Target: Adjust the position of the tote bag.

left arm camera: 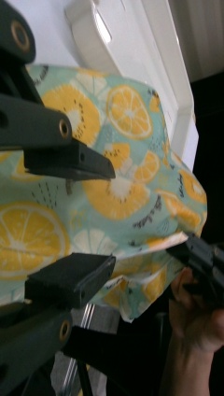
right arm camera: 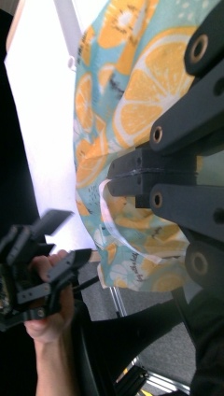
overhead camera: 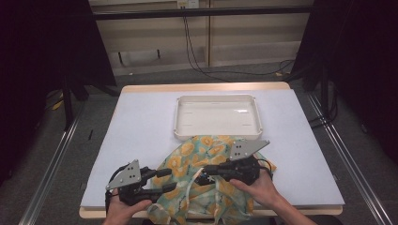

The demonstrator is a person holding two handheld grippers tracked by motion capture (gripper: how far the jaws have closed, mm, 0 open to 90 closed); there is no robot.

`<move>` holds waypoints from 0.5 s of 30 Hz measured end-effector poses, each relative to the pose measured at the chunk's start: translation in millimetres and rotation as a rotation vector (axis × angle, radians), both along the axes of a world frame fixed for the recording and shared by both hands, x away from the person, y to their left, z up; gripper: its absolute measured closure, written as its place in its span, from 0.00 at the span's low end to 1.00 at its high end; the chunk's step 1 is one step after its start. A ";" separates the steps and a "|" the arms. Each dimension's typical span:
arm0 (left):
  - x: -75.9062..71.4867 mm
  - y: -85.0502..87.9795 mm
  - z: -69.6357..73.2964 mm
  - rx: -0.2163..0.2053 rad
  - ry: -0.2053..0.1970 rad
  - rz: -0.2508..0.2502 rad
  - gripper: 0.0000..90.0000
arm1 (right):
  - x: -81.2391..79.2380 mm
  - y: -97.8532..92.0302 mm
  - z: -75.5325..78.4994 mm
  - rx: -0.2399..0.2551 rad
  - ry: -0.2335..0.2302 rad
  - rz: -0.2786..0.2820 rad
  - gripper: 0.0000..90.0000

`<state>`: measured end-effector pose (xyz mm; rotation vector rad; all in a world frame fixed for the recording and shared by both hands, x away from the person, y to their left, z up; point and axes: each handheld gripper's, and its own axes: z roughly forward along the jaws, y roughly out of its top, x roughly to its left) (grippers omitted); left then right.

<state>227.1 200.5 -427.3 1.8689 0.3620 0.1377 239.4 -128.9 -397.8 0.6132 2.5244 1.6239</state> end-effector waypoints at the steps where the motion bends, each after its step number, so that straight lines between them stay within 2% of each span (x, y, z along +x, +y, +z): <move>1: 0.4 -1.2 0.0 0.007 -0.001 0.002 0.59 | 1.7 0.1 0.7 0.004 0.003 -0.004 1.00; 4: 3.8 -3.7 0.9 -0.008 0.012 0.013 0.55 | 7.0 1.5 3.8 0.014 0.000 -0.008 1.00; 7: 5.7 -5.1 4.9 -0.022 0.003 0.010 0.54 | 12.6 2.1 9.0 0.023 -0.004 -0.023 1.00; 10: 2.2 -3.4 5.6 -0.026 -0.003 -0.006 0.58 | 18.6 -0.2 14.2 0.037 -0.012 -0.044 1.00; 11: 0.9 -3.1 4.7 -0.031 0.007 -0.019 0.60 | 20.7 -1.1 15.4 0.042 -0.015 -0.050 1.00; 14: -3.2 -2.7 2.0 -0.024 0.015 -0.025 0.66 | 27.3 -3.1 15.1 0.041 -0.022 -0.071 1.00; 15: -7.1 -1.0 -0.2 -0.011 0.021 -0.046 0.67 | 28.6 -3.6 14.1 0.039 -0.019 -0.078 1.00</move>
